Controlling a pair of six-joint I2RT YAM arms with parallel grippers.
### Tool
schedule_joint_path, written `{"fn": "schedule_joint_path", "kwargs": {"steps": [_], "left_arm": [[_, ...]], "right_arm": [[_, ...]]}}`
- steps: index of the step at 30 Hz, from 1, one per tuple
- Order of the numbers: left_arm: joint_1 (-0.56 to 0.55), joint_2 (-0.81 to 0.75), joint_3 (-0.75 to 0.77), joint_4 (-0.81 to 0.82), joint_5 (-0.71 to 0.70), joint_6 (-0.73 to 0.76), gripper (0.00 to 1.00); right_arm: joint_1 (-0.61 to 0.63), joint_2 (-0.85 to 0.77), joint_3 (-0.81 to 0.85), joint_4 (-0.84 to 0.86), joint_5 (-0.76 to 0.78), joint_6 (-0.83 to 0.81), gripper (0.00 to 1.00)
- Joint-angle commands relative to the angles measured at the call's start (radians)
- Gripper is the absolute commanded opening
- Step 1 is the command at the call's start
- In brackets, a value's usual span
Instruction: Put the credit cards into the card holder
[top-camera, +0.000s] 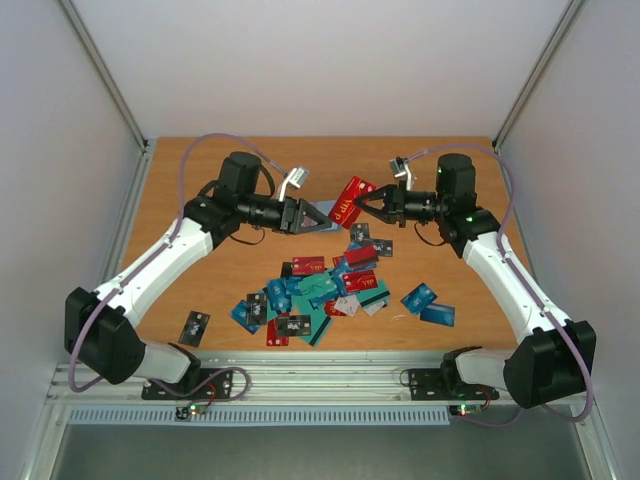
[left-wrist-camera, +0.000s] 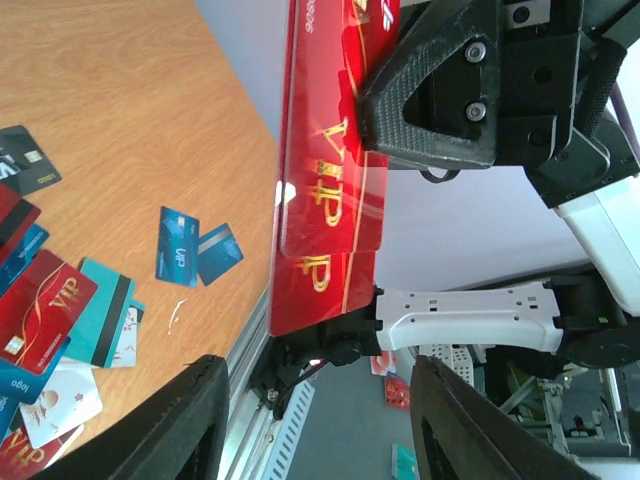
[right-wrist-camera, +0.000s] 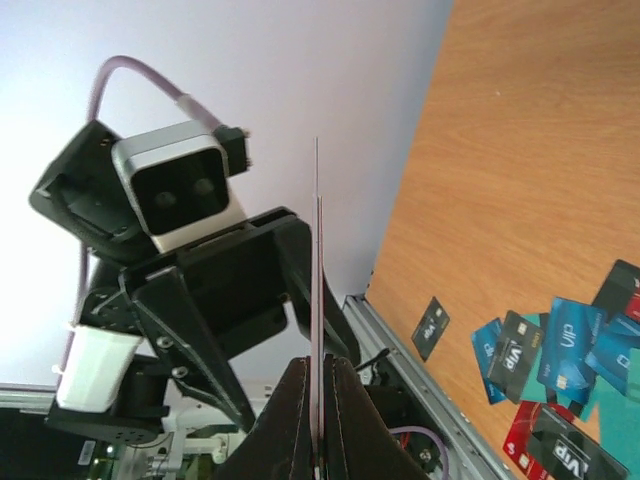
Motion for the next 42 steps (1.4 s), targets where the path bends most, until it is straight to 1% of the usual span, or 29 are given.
{"fn": "schedule_joint_path", "kwargs": {"steps": [1,3,5,7,9,12,16,18,19,22,23,24,26,28,30,36,39,42], "left_arm": [[0.007,-0.018,-0.048,0.182,0.079,-0.080,0.50],[0.007,-0.014,-0.081,0.295,0.103,-0.148,0.44],[0.007,-0.013,-0.112,0.392,0.109,-0.219,0.41],[0.007,-0.007,-0.138,0.504,0.107,-0.284,0.40],[0.007,0.006,-0.152,0.576,0.112,-0.331,0.38],[0.007,0.022,-0.175,0.699,0.119,-0.411,0.37],[0.007,0.039,-0.185,0.804,0.134,-0.500,0.37],[0.007,0.044,-0.187,0.823,0.140,-0.518,0.31],[0.007,0.046,-0.190,0.826,0.139,-0.521,0.28],[0.007,0.054,-0.193,0.851,0.148,-0.538,0.12],[0.007,0.054,-0.194,0.852,0.148,-0.544,0.08],[0.007,0.054,-0.196,0.853,0.148,-0.546,0.06],[0.007,0.054,-0.196,0.861,0.146,-0.554,0.08],[0.007,0.051,-0.200,0.871,0.148,-0.569,0.15],[0.007,0.049,-0.201,0.871,0.149,-0.572,0.19],[0.007,0.043,-0.208,0.877,0.140,-0.578,0.09],[0.007,0.036,-0.215,0.879,0.135,-0.578,0.01],[0.007,0.022,-0.230,0.879,0.128,-0.581,0.00]], "right_arm": [[0.004,-0.025,0.021,0.116,-0.050,0.077,0.01],[0.004,-0.025,0.018,0.142,-0.054,0.096,0.01],[0.005,-0.025,0.016,0.162,-0.055,0.111,0.01],[0.006,-0.025,0.013,0.177,-0.057,0.122,0.01],[0.006,-0.024,0.013,0.182,-0.061,0.128,0.01],[0.007,-0.020,0.008,0.183,-0.073,0.126,0.01],[0.007,-0.022,0.002,0.188,-0.074,0.129,0.01],[0.009,-0.022,0.001,0.199,-0.072,0.133,0.01],[0.009,-0.022,-0.002,0.208,-0.073,0.141,0.01],[0.010,-0.020,-0.006,0.212,-0.071,0.151,0.01],[0.010,-0.020,-0.005,0.212,-0.068,0.152,0.01],[0.010,-0.021,-0.004,0.212,-0.065,0.155,0.01],[0.010,-0.022,-0.007,0.238,-0.055,0.156,0.01],[0.010,-0.025,-0.011,0.245,-0.053,0.157,0.01],[0.010,-0.026,-0.017,0.248,-0.051,0.154,0.01],[0.010,-0.027,-0.033,0.261,-0.046,0.160,0.01],[0.010,-0.019,-0.023,0.262,-0.043,0.163,0.01],[0.011,-0.009,-0.014,0.251,-0.032,0.158,0.01]]}}
